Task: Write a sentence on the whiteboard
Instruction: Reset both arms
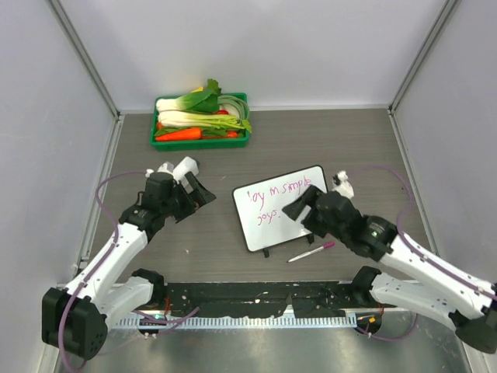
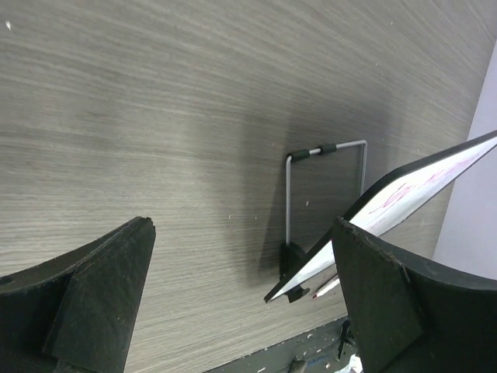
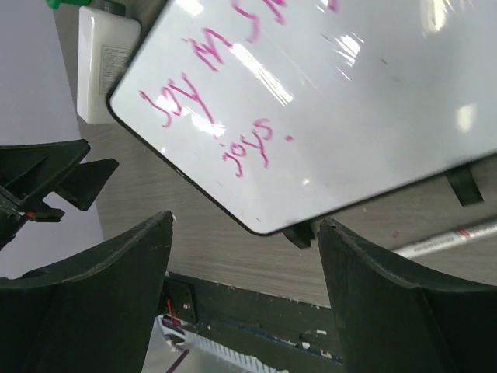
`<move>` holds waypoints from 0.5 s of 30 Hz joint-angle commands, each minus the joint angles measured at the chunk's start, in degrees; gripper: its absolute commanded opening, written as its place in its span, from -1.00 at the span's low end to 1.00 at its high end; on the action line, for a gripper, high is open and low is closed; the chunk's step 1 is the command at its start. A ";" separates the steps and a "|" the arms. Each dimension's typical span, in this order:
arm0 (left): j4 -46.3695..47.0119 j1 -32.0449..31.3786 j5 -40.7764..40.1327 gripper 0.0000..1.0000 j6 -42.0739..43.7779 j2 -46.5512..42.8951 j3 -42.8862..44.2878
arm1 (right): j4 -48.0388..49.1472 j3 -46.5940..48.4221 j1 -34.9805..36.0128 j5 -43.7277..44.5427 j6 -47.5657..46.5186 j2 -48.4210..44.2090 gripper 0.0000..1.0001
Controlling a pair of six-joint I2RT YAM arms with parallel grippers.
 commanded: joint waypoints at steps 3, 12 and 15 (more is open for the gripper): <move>-7.19 -0.02 -4.70 0.99 5.90 3.98 9.26 | -2.06 18.53 -0.56 3.18 -24.58 15.95 0.53; -15.28 -0.02 -14.29 0.99 13.12 9.78 16.83 | -0.84 26.56 -11.35 -6.84 -36.46 23.87 0.99; -15.20 -0.11 -14.29 0.99 14.00 10.84 17.01 | 0.66 25.42 -15.15 -11.23 -36.64 24.75 0.99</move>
